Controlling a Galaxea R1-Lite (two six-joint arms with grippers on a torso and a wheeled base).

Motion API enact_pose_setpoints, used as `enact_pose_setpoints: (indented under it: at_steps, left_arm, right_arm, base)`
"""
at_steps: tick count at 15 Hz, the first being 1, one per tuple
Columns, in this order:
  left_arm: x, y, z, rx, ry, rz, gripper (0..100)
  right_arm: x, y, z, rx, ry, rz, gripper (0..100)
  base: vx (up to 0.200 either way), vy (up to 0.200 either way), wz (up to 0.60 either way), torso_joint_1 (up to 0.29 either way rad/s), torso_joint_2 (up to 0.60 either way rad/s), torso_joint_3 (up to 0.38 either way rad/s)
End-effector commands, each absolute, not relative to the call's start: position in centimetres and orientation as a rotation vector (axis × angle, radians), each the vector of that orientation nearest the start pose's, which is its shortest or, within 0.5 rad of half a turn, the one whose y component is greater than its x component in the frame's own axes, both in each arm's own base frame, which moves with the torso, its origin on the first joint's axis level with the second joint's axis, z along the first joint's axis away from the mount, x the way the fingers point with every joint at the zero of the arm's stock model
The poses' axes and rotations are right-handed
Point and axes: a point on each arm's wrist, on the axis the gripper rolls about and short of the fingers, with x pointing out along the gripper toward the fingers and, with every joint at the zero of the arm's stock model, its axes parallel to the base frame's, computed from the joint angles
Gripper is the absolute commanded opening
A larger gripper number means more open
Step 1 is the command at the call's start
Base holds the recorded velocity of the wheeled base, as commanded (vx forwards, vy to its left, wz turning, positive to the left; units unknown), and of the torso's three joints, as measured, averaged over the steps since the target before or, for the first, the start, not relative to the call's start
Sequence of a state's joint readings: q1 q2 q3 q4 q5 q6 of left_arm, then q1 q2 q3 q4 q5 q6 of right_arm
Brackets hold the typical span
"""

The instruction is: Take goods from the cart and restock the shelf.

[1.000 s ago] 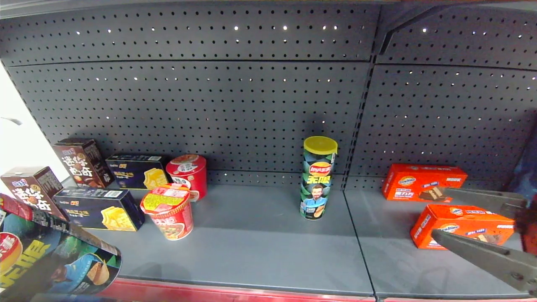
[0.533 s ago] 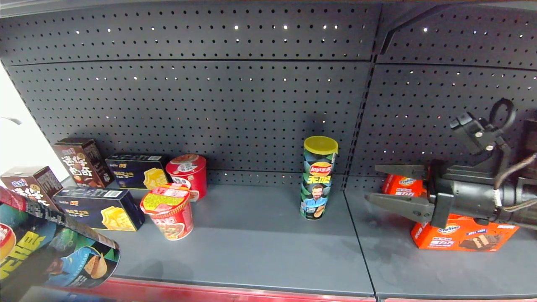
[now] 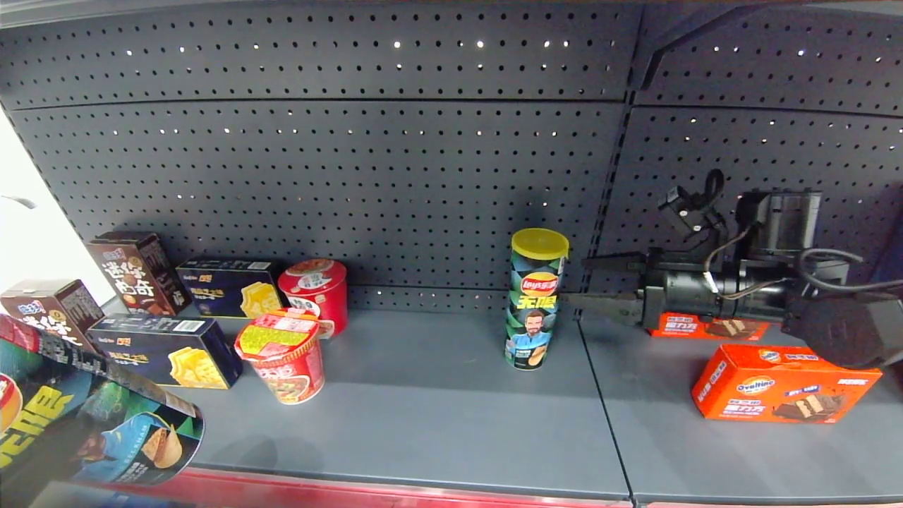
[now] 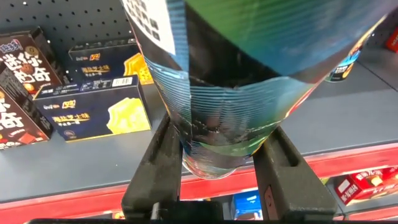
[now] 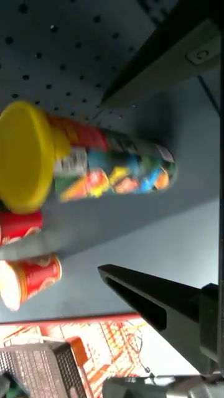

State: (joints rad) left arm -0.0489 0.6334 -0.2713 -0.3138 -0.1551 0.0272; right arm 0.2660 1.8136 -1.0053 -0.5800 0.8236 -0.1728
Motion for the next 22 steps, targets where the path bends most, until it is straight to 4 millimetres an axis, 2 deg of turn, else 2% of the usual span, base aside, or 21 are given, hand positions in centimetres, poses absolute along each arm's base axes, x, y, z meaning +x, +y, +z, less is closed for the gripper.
enact_pose_setpoints:
  at_steps: [1,13,22]
  left_arm:
    - [5.0,-0.6,18.1,0.025,0.045,-0.205,0]
    - [5.0,-0.6,16.7,0.022,0.094,-0.205,0]
    - [5.0,-0.6,16.4,0.022,0.106,-0.202,0]
  right_arm:
    - [34.5,11.2,17.9,-0.078,0.169,1.112,100]
    - [36.7,12.3,13.6,-0.064,0.251,1.133,100]
    - [39.0,13.6,11.5,-0.06,0.275,1.134,100]
  base:
    - [0.0,0.0,0.0,0.0,0.0,0.0]
    - [0.0,0.0,0.0,0.0,0.0,0.0]
    - [0.0,0.0,0.0,0.0,0.0,0.0]
